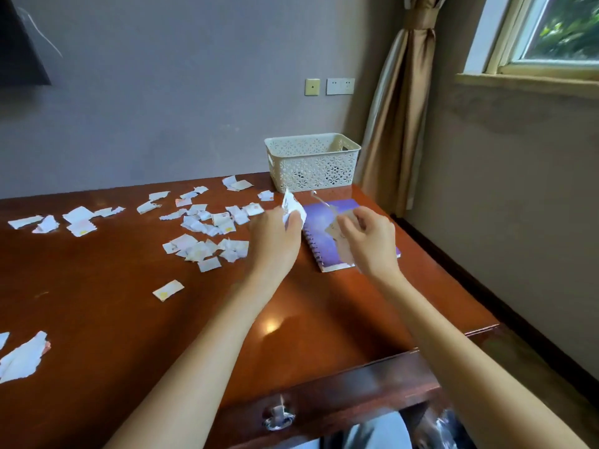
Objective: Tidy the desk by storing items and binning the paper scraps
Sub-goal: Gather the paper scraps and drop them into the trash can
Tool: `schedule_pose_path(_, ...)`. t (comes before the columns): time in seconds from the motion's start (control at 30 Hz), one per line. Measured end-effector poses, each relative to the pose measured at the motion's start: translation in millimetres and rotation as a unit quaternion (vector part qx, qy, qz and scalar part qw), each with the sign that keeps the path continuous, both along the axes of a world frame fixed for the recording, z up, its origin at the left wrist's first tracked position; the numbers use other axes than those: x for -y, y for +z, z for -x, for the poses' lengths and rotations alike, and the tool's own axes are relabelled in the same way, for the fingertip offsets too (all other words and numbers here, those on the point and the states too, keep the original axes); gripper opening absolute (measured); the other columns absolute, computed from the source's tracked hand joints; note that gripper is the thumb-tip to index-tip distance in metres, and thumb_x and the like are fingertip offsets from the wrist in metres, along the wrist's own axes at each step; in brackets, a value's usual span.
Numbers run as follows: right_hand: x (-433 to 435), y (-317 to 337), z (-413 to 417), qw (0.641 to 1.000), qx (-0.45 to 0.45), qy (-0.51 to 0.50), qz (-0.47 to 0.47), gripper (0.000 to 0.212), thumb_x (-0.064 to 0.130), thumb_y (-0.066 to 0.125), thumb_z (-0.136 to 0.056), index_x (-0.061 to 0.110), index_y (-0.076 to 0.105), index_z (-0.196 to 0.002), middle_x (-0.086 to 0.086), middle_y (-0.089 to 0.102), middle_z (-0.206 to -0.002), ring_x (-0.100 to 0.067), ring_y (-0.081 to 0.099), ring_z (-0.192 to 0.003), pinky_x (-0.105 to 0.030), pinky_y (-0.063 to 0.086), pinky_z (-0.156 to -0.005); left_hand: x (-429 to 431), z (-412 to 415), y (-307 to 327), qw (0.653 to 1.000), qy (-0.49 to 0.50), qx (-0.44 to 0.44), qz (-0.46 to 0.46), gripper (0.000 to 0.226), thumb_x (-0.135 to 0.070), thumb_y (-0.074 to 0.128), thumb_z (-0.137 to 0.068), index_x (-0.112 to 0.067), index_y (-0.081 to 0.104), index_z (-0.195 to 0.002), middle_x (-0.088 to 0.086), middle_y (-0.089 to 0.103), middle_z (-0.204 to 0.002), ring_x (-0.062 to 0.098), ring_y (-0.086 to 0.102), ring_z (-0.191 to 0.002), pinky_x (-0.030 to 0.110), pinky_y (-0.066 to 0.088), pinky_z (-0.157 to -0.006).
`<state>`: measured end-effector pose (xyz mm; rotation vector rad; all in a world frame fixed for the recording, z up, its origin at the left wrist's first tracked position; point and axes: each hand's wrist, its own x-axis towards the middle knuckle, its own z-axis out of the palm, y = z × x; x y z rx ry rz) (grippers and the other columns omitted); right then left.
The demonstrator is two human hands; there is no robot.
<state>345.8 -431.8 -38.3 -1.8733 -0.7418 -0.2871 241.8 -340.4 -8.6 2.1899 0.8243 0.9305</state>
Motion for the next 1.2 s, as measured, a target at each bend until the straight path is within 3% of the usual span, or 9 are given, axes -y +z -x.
schedule_pose_path(0.17,89.1,-8.1,-23.8,0.989,-0.043,-0.111,-0.084,0.027,0.01,0.055,-0.084,0.0,0.046,-0.06,-0.012,0.038,-0.056,-0.01,0.03,-0.059,-0.028,0.027,-0.054,85.3,-46.7,-3.9,0.988,-0.112,0.044,0.094,0.045,-0.029,0.041,-0.082,0.012,0.054,-0.068,0.029,0.064,-0.074,0.041,0.057,-0.079,0.044,0.041,-0.072)
schedule_pose_path(0.37,208.6,-42.2,-43.7,0.958,-0.098,-0.232,-0.137,0.036,0.01,0.054,-0.083,0.009,0.035,-0.053,0.009,0.038,-0.048,-0.005,0.029,-0.05,-0.017,0.025,-0.048,196.8,-90.4,-29.4,0.959,-0.248,0.001,0.135,0.033,-0.013,0.046,-0.088,0.008,0.062,-0.069,0.001,0.056,-0.05,0.017,0.044,-0.053,0.014,0.034,-0.049)
schedule_pose_path(0.47,257.5,-73.9,-54.5,0.937,-0.13,-0.291,-0.143,0.032,0.013,0.054,-0.082,-0.007,0.041,-0.062,-0.003,0.039,-0.057,-0.012,0.032,-0.057,-0.027,0.029,-0.054,245.3,-112.1,-59.4,0.939,-0.298,-0.043,0.168,0.034,-0.014,0.045,-0.088,0.009,0.062,-0.068,-0.003,0.051,-0.048,0.014,0.043,-0.051,0.021,0.031,-0.049)
schedule_pose_path(0.6,304.3,-126.0,-63.8,0.908,-0.215,-0.341,-0.115,0.038,0.011,0.054,-0.082,0.014,0.039,-0.047,0.01,0.045,-0.049,-0.003,0.035,-0.046,-0.018,0.029,-0.047,290.6,-138.2,-117.7,0.91,-0.329,-0.138,0.211,0.036,-0.013,0.044,-0.088,0.013,0.061,-0.071,0.0,0.052,-0.049,0.015,0.046,-0.052,0.015,0.035,-0.047)
schedule_pose_path(0.7,325.2,-178.1,-74.3,0.881,-0.304,-0.35,-0.093,0.032,0.013,0.053,-0.081,0.001,0.044,-0.052,0.002,0.044,-0.054,-0.01,0.032,-0.053,-0.023,0.025,-0.049,307.1,-156.5,-172.4,0.887,-0.321,-0.228,0.243,0.034,-0.015,0.044,-0.089,0.005,0.047,-0.062,0.013,0.056,-0.06,0.024,0.044,-0.055,0.028,0.031,-0.049)
schedule_pose_path(0.83,341.2,-247.7,-89.7,0.818,-0.442,-0.363,-0.057,0.018,0.014,0.055,-0.077,0.01,0.045,-0.062,-0.007,0.032,-0.061,-0.018,0.027,-0.058,-0.027,0.019,-0.052,315.1,-179.2,-235.4,0.848,-0.292,-0.344,0.28,0.028,-0.014,0.043,-0.09,-0.007,0.046,-0.063,0.012,0.061,-0.066,0.017,0.045,-0.05,0.026,0.033,-0.047)
schedule_pose_path(1.07,347.7,-344.3,-112.8,0.637,-0.695,-0.319,-0.1,0.017,0.005,0.065,-0.082,0.004,0.059,-0.065,-0.013,0.054,-0.066,-0.025,0.051,-0.063,-0.03,0.041,-0.054,323.7,-216.0,-315.0,0.798,-0.286,-0.478,0.23,0.033,-0.015,0.044,-0.09,0.012,0.058,-0.103,0.031,0.063,-0.108,0.041,0.061,-0.101,0.041,0.051,-0.08)
schedule_pose_path(1.13,346.5,-362.3,-120.0,0.603,-0.719,-0.329,-0.109,0.012,0.005,0.064,-0.083,0.0,0.056,-0.075,-0.011,0.052,-0.067,-0.022,0.051,-0.063,-0.031,0.048,-0.059,327.6,-224.4,-332.7,0.779,-0.281,-0.499,0.256,0.037,-0.013,0.043,-0.091,0.013,0.053,-0.115,0.032,0.062,-0.11,0.042,0.062,-0.097,0.041,0.052,-0.076)
schedule_pose_path(1.2,345.6,-378.2,-126.6,0.568,-0.739,-0.342,-0.121,0.013,0.005,0.063,-0.084,0.0,0.053,-0.089,-0.01,0.05,-0.067,-0.02,0.048,-0.061,-0.028,0.047,-0.057,332.3,-231.4,-344.4,0.755,-0.275,-0.52,0.289,0.036,-0.011,0.04,-0.093,0.008,0.048,-0.122,0.025,0.065,-0.09,0.033,0.059,-0.069,0.029,0.046,-0.051)
